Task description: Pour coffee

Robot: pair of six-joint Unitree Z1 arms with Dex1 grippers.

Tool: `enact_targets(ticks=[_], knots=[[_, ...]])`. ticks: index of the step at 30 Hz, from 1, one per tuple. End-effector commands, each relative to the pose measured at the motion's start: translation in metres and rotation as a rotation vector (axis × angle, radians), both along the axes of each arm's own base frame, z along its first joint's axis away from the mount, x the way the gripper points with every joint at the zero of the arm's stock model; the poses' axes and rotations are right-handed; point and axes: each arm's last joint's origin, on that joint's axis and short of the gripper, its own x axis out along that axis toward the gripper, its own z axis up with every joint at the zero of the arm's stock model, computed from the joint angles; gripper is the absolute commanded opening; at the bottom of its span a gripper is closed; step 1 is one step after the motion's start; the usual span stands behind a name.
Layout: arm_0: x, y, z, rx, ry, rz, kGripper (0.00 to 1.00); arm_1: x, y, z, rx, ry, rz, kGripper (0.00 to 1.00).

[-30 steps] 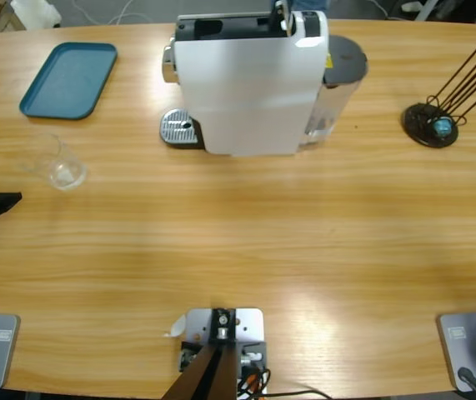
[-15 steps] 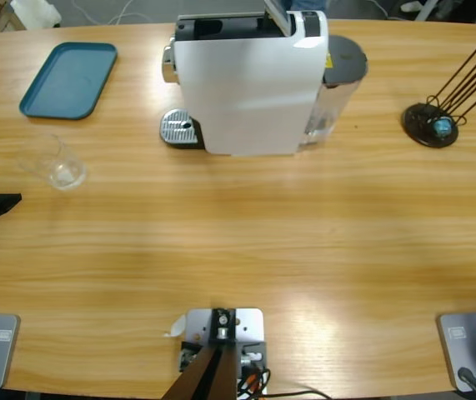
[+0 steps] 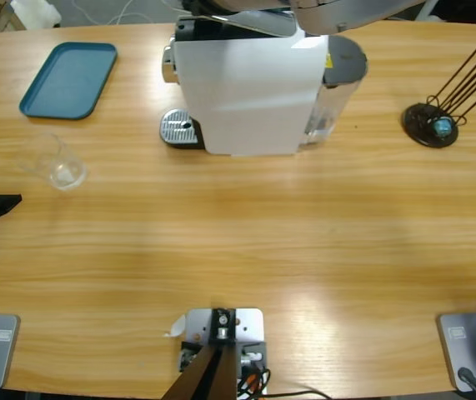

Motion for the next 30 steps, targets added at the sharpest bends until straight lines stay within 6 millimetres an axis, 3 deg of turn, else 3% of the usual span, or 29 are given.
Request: enact_targets(ticks=[1,6,11,17,19,21,23,24,28,30], knots=[[-0.001,0.001,-0.005,0.021,0.015,-0.004,0.991,-0.007,0.023,-0.111,-0.189,0.211,0.042,0.000],[-0.001,0.001,-0.005,0.022,0.016,-0.004,0.991,-0.011,0.019,-0.141,-0.230,0.294,0.047,0.000],[-0.001,0.001,-0.005,0.023,0.018,-0.003,0.991,-0.005,0.006,-0.154,-0.260,0.328,0.011,0.000],[-0.001,0.001,-0.005,0.023,0.019,-0.003,0.991,0.002,-0.001,-0.155,-0.258,0.336,-0.006,0.000],[-0.001,0.001,-0.005,0.022,0.020,-0.002,0.991,0.001,-0.002,-0.147,-0.253,0.322,0.007,0.000],[0.000,0.000,-0.005,0.024,0.023,0.000,0.991,-0.002,-0.005,-0.120,-0.256,0.266,0.070,0.020],[0.002,-0.001,-0.006,0.032,0.028,0.004,0.991,-0.006,-0.011,-0.079,-0.243,0.169,0.133,0.911],[0.004,-0.002,-0.005,0.038,0.025,0.013,0.991,-0.007,-0.013,-0.049,-0.219,0.099,0.169,0.992],[0.018,-0.008,0.002,0.096,-0.001,0.096,0.991,-0.024,-0.036,0.083,-0.159,-0.167,0.276,1.000],[0.027,-0.005,0.011,0.141,-0.054,0.213,0.991,-0.042,-0.060,0.124,-0.134,-0.227,0.310,1.000]])
